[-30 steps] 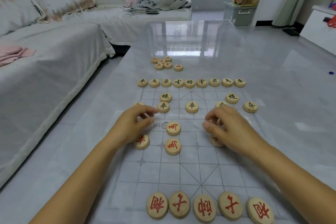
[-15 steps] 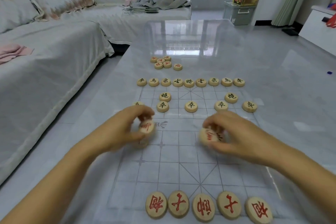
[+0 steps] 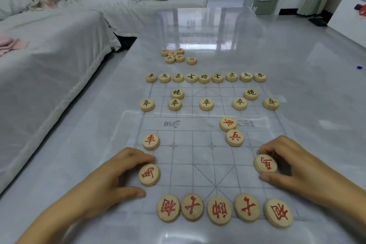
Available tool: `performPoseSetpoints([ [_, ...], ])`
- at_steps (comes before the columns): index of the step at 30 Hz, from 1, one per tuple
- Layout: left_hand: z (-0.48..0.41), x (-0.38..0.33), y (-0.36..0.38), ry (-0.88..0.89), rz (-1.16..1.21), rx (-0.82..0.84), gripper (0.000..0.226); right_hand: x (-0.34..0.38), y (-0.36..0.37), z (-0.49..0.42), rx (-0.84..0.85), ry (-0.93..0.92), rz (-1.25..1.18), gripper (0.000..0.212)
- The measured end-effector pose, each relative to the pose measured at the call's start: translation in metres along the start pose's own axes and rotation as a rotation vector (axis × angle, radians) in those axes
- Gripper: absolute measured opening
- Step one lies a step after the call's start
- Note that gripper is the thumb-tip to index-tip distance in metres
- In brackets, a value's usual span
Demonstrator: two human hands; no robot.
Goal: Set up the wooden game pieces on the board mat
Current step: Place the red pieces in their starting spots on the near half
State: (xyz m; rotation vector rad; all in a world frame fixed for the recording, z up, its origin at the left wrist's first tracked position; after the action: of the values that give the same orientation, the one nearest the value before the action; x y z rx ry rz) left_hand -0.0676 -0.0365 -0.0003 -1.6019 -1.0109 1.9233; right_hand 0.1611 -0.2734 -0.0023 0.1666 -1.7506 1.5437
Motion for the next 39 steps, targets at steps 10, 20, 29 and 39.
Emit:
performPoseSetpoints([
  [10, 0.003, 0.004, 0.002, -0.035, -0.020, -0.078, 0.058, -0.011, -0.007, 0.013, 0.003, 0.026, -0.012, 0.068],
  [20, 0.027, 0.002, 0.003, 0.083, -0.114, -0.062, 0.051, -0.007, -0.011, 0.049, 0.003, -0.015, 0.005, 0.053],
  [29, 0.030, 0.002, 0.006, 0.112, -0.150, -0.119, 0.057, -0.006, -0.011, 0.069, -0.015, -0.011, -0.056, 0.048],
  [39, 0.038, 0.005, 0.011, 0.096, -0.116, -0.165, 0.059, -0.003, -0.006, 0.079, -0.045, -0.038, -0.125, 0.049],
])
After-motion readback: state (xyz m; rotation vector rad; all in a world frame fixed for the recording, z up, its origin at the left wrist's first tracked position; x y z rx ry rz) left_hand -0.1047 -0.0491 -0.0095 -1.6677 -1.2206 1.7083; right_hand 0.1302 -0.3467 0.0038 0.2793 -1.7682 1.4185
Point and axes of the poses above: each hand's wrist, its own z-axis away from the middle knuckle, its own y-axis out of the palm, x = y × z, the point moved 7 cm from there along -z, towards the middle knuckle, and after that the axes turned 6 degrees about -z, right-handed, at the moved point
